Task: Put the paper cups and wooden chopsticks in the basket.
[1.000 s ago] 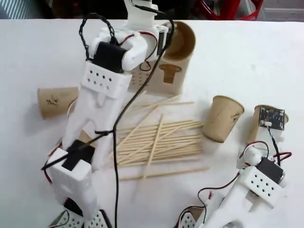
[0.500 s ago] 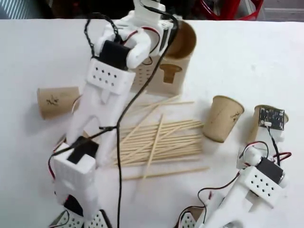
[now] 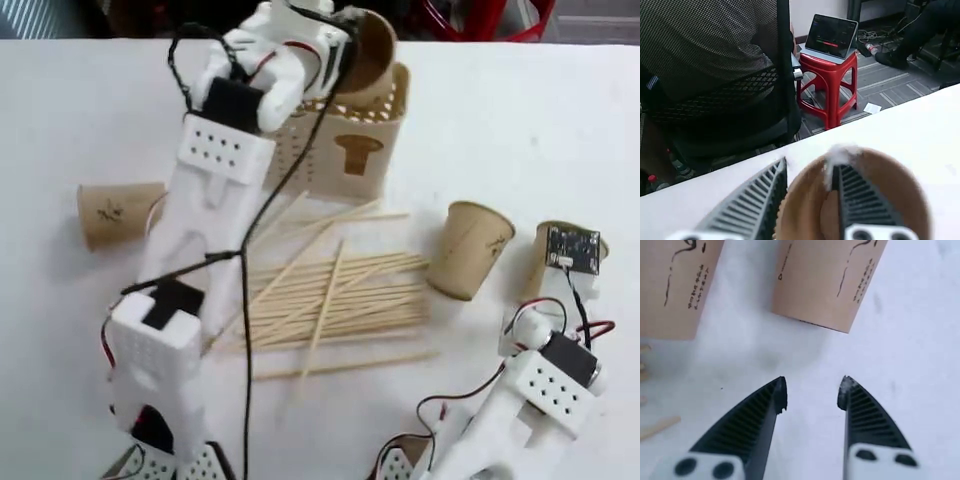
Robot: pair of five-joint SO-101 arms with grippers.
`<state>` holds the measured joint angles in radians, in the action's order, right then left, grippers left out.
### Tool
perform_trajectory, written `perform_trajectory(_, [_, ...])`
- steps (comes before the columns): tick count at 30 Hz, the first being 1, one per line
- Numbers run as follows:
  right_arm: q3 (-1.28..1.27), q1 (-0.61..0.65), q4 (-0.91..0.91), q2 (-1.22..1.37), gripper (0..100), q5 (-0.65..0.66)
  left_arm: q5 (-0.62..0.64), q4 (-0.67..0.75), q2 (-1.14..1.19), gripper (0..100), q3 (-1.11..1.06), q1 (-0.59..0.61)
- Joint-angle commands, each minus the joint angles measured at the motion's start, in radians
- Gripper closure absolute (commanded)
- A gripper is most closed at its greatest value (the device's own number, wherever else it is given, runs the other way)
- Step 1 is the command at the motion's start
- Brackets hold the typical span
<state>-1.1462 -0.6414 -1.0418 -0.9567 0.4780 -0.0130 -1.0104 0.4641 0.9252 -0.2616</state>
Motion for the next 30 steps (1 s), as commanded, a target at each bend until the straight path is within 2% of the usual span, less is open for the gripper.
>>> perform_trajectory(1, [0.005, 0.008, 0.016, -0.019, 81.9, 0.012, -0.006, 0.012, -0.007, 83, 0.055, -0.005])
perform_trajectory(8, [0.006, 0.008, 0.019, -0.019, 81.9, 0.015, -0.009, -0.048, -0.016, 83, 0.066, -0.039])
perform_trajectory(11, [0.006, 0.008, 0.041, -0.019, 81.9, 0.058, -0.009, -0.121, -0.038, 83, 0.107, -0.036])
perform_trajectory(14, [0.023, -0.001, 0.067, -0.019, 81.9, 0.06, -0.009, -0.316, -0.101, 83, 0.206, -0.033])
perform_trajectory(20, [0.149, -0.01, 0.065, -0.004, 81.9, 0.06, -0.002, -0.77, -0.205, 83, 0.364, 0.047])
perform_trajectory(23, [0.272, 0.01, 0.059, 0.044, 81.9, 0.06, 0.005, -0.781, -0.229, 83, 0.287, 0.117])
perform_trajectory(26, [0.436, 0.039, 0.036, 0.159, 81.8, 0.074, 0.021, -0.781, -0.285, 83, 0.112, 0.166])
perform_trajectory(28, [0.572, 0.065, 0.031, 0.288, 81.7, 0.161, 0.017, -0.779, -0.338, 83, -0.041, 0.174])
perform_trajectory(30, [0.724, 0.097, -0.001, 0.446, 81.7, 0.304, 0.015, -0.773, -0.409, 83, -0.206, 0.189])
